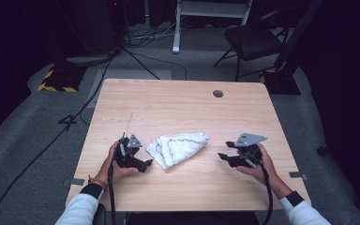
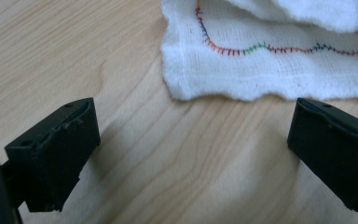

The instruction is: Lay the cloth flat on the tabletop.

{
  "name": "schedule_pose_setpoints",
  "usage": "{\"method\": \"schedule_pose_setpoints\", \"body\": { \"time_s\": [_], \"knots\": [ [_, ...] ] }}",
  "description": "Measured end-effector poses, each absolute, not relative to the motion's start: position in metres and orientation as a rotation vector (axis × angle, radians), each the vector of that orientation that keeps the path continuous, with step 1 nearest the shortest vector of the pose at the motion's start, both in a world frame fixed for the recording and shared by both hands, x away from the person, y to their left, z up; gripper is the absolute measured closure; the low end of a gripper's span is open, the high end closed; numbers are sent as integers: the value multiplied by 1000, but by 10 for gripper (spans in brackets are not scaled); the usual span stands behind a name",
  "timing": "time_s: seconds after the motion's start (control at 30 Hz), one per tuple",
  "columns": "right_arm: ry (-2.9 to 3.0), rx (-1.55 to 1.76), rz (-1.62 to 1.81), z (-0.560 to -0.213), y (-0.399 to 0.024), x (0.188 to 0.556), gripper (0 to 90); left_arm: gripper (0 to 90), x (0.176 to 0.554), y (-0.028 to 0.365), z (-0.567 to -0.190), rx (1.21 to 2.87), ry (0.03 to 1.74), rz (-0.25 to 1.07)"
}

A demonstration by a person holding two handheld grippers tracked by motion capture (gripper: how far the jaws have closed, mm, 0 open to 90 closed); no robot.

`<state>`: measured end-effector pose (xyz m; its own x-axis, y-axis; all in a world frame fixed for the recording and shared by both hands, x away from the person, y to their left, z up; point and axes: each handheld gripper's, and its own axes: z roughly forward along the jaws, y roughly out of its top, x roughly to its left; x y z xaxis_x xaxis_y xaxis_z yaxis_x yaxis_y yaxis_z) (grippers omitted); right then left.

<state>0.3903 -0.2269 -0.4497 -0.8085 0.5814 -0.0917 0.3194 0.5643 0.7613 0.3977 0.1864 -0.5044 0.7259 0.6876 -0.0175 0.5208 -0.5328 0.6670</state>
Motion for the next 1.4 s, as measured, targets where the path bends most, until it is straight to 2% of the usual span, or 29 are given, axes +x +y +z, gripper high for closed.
{"method": "schedule_pose_setpoints", "body": {
  "time_s": [0.07, 0.17, 0.23, 0.43, 0.6, 0.77, 0.8, 0.87, 1.0, 1.07, 1.3, 1.4],
  "knots": [
    [2492, 692, 1112, -455, -200, 398, 424, 41, 402, 180, -504, 2273, 873, 315],
    [2508, 680, 1119, -459, -185, 403, 430, 41, 405, 176, -504, 2273, 865, 310],
    [2516, 670, 1134, -464, -167, 407, 423, 74, 409, 170, -504, 2266, 845, 302],
    [2495, 648, 1134, -467, -141, 409, 462, 287, 408, 158, -502, 2261, 748, 281],
    [2472, 660, 1092, -470, -136, 412, 483, 554, 406, 157, -499, 2264, 708, 254],
    [2449, 664, 1057, -475, -139, 416, 549, 699, 404, 153, -499, 2262, 673, 196],
    [2449, 664, 1057, -475, -139, 416, 549, 699, 403, 151, -498, 2267, 663, 184],
    [2442, 672, 1038, -478, -142, 420, 627, 727, 399, 143, -498, 2277, 635, 164],
    [2434, 675, 1021, -480, -146, 423, 686, 730, 395, 134, -497, 2286, 601, 142],
    [2427, 677, 1007, -482, -149, 424, 749, 730, 392, 127, -497, 2296, 574, 134],
    [2396, 717, 974, -483, -161, 431, 784, 708, 382, 104, -496, 2323, 524, 128],
    [2383, 748, 976, -482, -169, 434, 731, 671, 379, 101, -495, 2334, 522, 122]
  ]
}}
